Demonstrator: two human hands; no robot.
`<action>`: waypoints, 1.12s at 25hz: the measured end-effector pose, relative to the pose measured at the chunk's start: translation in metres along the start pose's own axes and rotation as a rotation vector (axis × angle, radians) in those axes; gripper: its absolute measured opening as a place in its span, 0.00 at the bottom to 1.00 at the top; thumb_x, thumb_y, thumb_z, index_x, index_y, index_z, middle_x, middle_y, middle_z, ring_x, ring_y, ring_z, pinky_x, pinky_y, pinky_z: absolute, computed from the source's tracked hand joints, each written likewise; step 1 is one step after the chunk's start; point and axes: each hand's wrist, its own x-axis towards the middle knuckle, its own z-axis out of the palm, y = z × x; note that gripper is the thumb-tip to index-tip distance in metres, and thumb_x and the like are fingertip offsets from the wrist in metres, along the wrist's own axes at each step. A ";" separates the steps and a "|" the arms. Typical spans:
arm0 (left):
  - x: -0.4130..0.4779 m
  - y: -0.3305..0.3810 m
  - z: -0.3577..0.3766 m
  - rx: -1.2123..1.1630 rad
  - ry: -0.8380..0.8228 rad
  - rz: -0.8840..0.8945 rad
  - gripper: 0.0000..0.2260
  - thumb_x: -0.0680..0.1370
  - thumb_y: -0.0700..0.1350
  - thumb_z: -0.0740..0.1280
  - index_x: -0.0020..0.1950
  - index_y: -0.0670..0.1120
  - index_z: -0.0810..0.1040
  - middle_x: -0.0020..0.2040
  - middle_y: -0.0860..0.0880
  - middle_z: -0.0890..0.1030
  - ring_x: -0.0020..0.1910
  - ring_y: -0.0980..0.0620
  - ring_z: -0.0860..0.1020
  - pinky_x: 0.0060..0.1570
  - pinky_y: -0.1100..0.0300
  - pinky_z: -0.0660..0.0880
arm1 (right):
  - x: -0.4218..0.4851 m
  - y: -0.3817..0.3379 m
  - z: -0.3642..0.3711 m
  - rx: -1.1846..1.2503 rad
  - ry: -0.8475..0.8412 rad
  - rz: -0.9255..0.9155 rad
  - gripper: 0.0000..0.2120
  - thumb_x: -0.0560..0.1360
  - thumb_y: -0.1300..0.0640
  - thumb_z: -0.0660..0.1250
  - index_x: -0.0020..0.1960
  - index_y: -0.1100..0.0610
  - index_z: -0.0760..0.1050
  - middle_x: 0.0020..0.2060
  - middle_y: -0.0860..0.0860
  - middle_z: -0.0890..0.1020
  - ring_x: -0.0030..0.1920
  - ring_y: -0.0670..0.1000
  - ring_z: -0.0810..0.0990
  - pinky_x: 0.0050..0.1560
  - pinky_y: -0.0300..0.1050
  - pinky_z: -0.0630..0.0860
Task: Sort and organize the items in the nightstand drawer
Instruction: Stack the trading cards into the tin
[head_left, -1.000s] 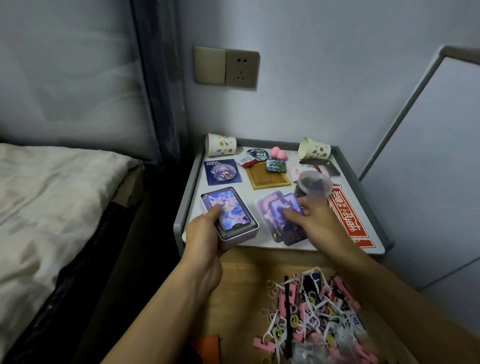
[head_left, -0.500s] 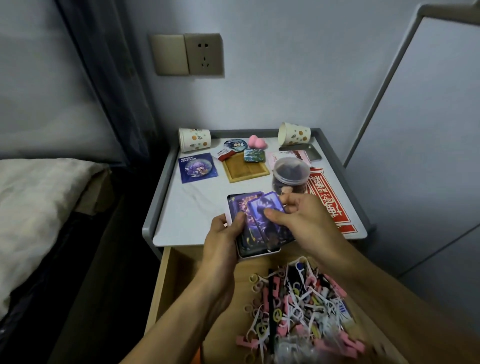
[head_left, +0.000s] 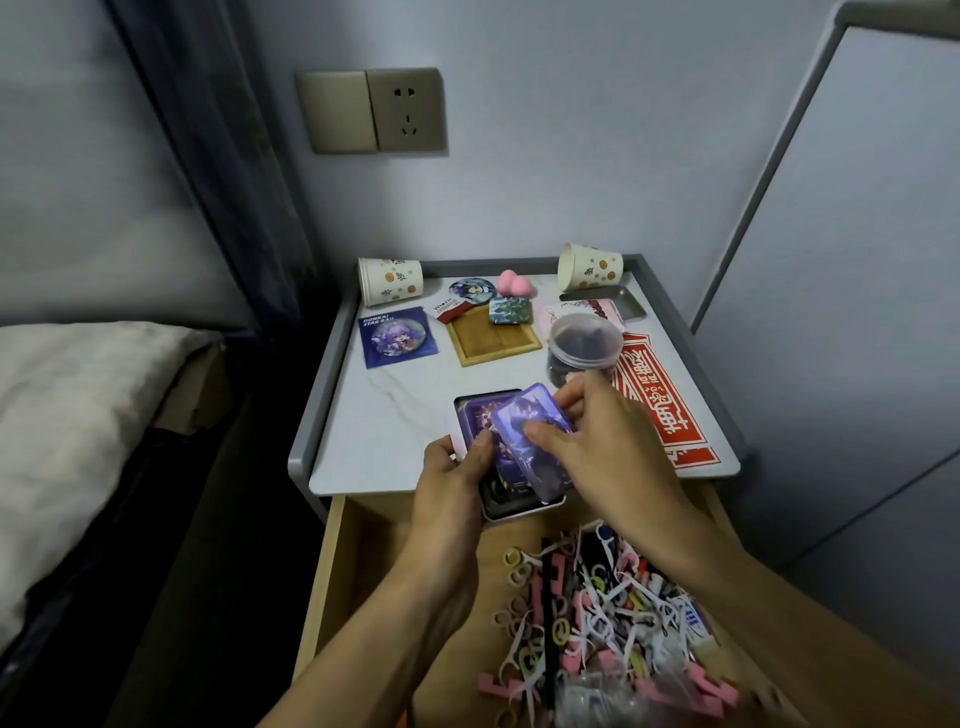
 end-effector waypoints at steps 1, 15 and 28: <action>0.000 0.000 -0.001 0.010 -0.005 0.002 0.14 0.82 0.47 0.63 0.64 0.42 0.73 0.52 0.43 0.85 0.49 0.46 0.84 0.36 0.61 0.80 | 0.001 -0.001 -0.001 -0.050 0.004 -0.019 0.14 0.73 0.46 0.73 0.51 0.51 0.74 0.43 0.45 0.81 0.43 0.45 0.81 0.46 0.48 0.81; -0.006 0.002 -0.004 0.044 -0.064 -0.010 0.14 0.82 0.46 0.63 0.65 0.41 0.72 0.53 0.44 0.85 0.48 0.49 0.85 0.37 0.63 0.80 | -0.002 -0.008 0.001 -0.104 -0.088 0.028 0.16 0.70 0.42 0.74 0.40 0.53 0.75 0.31 0.47 0.81 0.26 0.42 0.78 0.28 0.35 0.74; -0.002 0.012 -0.016 0.013 -0.086 -0.119 0.15 0.82 0.46 0.63 0.61 0.36 0.76 0.49 0.39 0.85 0.39 0.49 0.84 0.33 0.60 0.79 | 0.000 0.006 -0.009 -0.270 -0.389 -0.465 0.38 0.73 0.42 0.70 0.78 0.47 0.58 0.76 0.39 0.59 0.67 0.31 0.54 0.66 0.28 0.53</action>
